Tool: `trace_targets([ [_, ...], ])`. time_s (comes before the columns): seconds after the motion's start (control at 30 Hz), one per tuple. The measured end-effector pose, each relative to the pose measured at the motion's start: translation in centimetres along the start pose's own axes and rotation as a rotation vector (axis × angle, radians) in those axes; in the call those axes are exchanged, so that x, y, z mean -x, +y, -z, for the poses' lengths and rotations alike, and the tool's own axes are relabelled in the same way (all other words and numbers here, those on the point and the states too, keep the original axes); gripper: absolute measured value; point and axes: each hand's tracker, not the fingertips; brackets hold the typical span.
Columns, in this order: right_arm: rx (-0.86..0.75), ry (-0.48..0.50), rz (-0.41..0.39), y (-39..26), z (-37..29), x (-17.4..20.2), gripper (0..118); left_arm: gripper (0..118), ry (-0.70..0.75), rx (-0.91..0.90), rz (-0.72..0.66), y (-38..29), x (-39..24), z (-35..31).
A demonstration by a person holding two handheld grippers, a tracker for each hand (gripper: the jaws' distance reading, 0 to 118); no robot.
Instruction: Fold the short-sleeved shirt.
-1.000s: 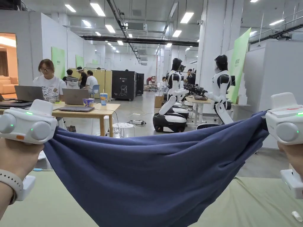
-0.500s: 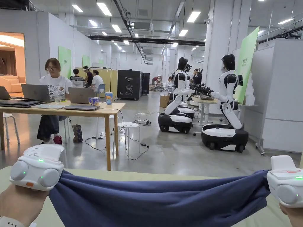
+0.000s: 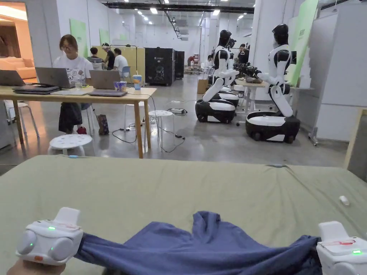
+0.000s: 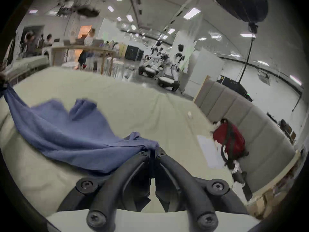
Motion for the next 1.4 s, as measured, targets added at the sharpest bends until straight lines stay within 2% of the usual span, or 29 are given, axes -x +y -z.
trace_targets([
  [0.03,0.034,0.024,0.001,-1.9,-0.4,0.6,3,0,0.008,0.029,-0.020,-2.0,0.0,0.3],
  [0.1,0.079,0.034,0.053,-5.3,-0.9,1.5,3,0,0.007,0.078,-0.020,-5.9,-0.2,0.0],
  [0.13,0.108,0.049,0.100,-6.9,-1.3,1.6,3,0,-0.004,0.100,-0.038,-7.6,-0.1,-0.1],
  [0.17,0.140,0.074,0.184,-8.5,-1.5,1.6,3,0,-0.024,0.119,-0.061,-9.1,0.3,0.0],
  [0.23,0.156,0.062,0.176,-9.4,-2.0,1.6,3,0,-0.034,0.116,-0.114,-10.1,0.7,-0.5],
  [0.3,0.134,0.075,0.169,-9.3,-2.9,1.8,8,3,-0.037,0.083,-0.093,-10.0,0.8,-1.0],
  [0.33,0.124,0.072,0.170,-8.9,-3.4,2.0,25,19,-0.026,0.069,-0.094,-9.7,0.8,-1.5],
  [0.4,0.049,0.040,0.176,-7.5,-4.4,2.1,83,68,0.004,-0.003,-0.123,-8.4,0.8,-3.1],
  [0.43,0.006,0.053,0.170,-6.3,-5.7,2.7,111,87,0.000,-0.046,-0.129,-7.6,0.3,-4.4],
  [0.47,-0.044,0.079,0.172,-5.2,-7.2,3.2,118,90,-0.034,-0.092,-0.128,-6.9,-0.2,-5.7],
  [0.57,-0.182,0.151,0.164,-2.0,-11.5,5.8,118,88,-0.089,-0.207,-0.109,-5.3,-2.8,-9.9],
  [0.63,-0.229,0.219,0.163,-1.1,-11.6,7.6,118,88,-0.107,-0.242,-0.085,-4.7,-4.9,-11.9],
  [0.7,-0.259,0.235,0.141,-0.4,-12.9,9.6,118,88,-0.122,-0.248,-0.062,-4.8,-6.9,-13.0],
  [0.77,-0.265,0.246,0.129,-0.6,-12.2,11.2,109,83,-0.135,-0.263,-0.058,-5.1,-8.4,-13.5],
  [0.8,-0.273,0.259,0.130,-0.6,-12.4,11.9,96,75,-0.155,-0.268,-0.077,-5.5,-8.8,-13.5],
  [0.87,-0.276,0.257,0.133,-0.8,-12.6,12.9,30,16,-0.171,-0.278,-0.110,-6.3,-9.1,-13.6],
  [0.9,-0.276,0.253,0.135,-0.6,-12.7,13.3,7,0,-0.166,-0.282,-0.109,-6.7,-9.0,-13.5],
  [0.97,-0.292,0.254,0.144,-1.0,-12.7,13.6,0,0,-0.161,-0.297,-0.107,-7.2,-8.7,-14.0],
  [1.13,-0.283,0.284,0.138,-1.0,-11.7,14.6,0,0,-0.128,-0.246,-0.153,-7.4,-5.1,-12.3],
  [1.23,-0.275,0.294,0.123,-0.8,-11.2,15.6,0,0,-0.157,-0.076,-0.159,-6.8,-2.4,-9.3],
  [1.27,-0.272,0.302,0.118,-0.7,-10.7,16.0,0,0,-0.203,0.024,-0.158,-6.4,-1.3,-7.7],
  [1.33,-0.259,0.315,0.112,-0.6,-10.1,16.9,0,0,-0.256,0.109,-0.199,-5.9,0.7,-4.8],
  [1.4,-0.248,0.330,0.100,-0.5,-9.3,17.8,0,0,-0.189,0.138,-0.208,-5.2,2.2,-3.0],
])
